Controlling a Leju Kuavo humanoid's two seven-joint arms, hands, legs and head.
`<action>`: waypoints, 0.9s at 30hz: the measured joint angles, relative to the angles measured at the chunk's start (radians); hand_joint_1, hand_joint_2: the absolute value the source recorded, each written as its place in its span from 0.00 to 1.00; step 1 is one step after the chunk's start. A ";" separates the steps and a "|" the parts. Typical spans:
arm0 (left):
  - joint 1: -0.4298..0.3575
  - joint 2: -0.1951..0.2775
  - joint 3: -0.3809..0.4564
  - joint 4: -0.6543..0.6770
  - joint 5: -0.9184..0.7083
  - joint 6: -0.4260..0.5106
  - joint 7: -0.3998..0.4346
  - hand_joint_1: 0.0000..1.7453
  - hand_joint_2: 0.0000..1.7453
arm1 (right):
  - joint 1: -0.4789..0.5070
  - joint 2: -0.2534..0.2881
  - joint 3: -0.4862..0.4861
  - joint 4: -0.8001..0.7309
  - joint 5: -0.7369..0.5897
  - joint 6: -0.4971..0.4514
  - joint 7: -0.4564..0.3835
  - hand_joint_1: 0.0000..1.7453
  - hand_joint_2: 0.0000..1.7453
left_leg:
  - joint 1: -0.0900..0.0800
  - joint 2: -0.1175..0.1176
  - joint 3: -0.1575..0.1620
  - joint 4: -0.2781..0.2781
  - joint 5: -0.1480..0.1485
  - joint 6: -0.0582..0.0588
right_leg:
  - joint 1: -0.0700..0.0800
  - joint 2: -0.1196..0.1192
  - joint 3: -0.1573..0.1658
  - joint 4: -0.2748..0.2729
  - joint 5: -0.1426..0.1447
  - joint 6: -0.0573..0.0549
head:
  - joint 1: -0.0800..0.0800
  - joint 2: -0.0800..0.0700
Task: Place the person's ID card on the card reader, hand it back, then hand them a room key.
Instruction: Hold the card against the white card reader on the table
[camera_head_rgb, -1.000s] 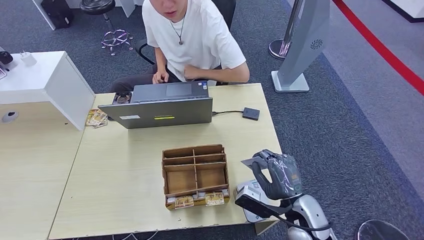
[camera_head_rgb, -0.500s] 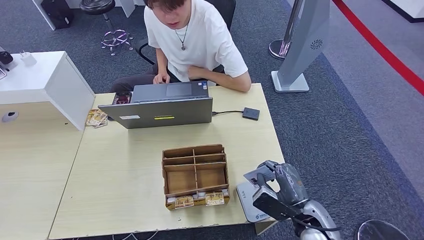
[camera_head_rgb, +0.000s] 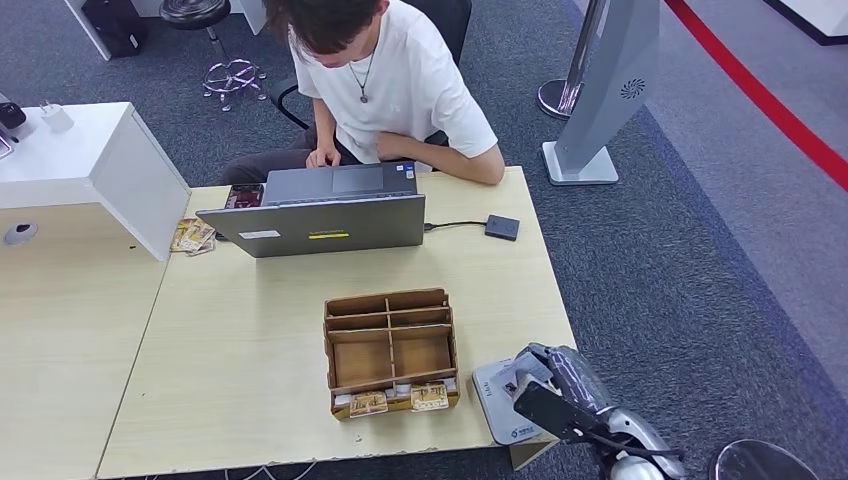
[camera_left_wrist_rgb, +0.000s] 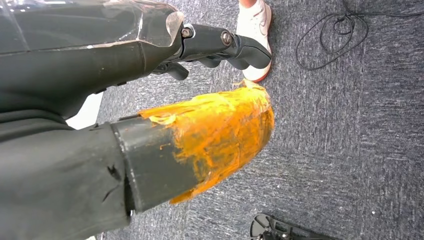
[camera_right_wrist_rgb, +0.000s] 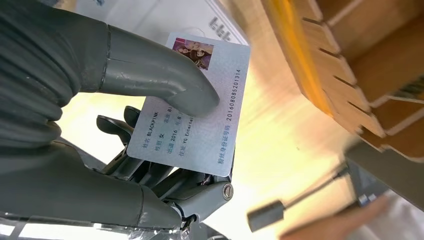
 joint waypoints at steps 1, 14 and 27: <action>0.000 0.000 0.001 0.000 0.000 0.000 0.000 0.00 0.00 | -0.001 -0.001 0.000 0.008 -0.003 0.006 0.003 1.00 1.00 | 0.000 0.000 0.000 0.000 0.000 0.000 | 0.000 0.000 0.000 0.000 0.000 0.000 | 0.000 0.000; 0.000 0.000 0.009 0.000 -0.011 0.000 0.000 0.00 0.00 | -0.032 -0.008 0.001 0.117 -0.048 0.054 0.026 1.00 1.00 | 0.000 0.000 0.000 0.000 0.000 0.000 | 0.000 0.000 0.000 0.000 0.000 0.000 | 0.000 0.000; 0.000 0.000 0.014 0.000 -0.015 -0.001 0.001 0.00 0.00 | -0.068 -0.012 0.009 0.178 0.033 0.022 0.085 1.00 1.00 | 0.000 0.000 0.001 0.000 0.000 0.000 | 0.000 0.000 0.000 0.000 0.000 0.000 | 0.000 0.000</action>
